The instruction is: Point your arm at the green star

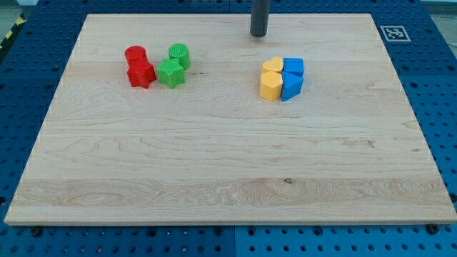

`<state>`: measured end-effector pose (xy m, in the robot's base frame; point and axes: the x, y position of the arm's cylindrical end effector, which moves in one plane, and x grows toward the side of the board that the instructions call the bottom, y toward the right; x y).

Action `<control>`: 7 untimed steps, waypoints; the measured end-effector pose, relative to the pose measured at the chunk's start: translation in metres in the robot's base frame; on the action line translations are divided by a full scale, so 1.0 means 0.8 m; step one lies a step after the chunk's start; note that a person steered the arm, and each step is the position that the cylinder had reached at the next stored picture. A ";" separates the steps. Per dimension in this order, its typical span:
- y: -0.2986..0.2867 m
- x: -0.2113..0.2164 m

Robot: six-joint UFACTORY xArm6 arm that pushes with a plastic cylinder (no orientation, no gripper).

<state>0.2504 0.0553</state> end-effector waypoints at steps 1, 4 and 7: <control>0.000 0.000; 0.083 0.038; 0.146 0.249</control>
<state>0.4497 0.1717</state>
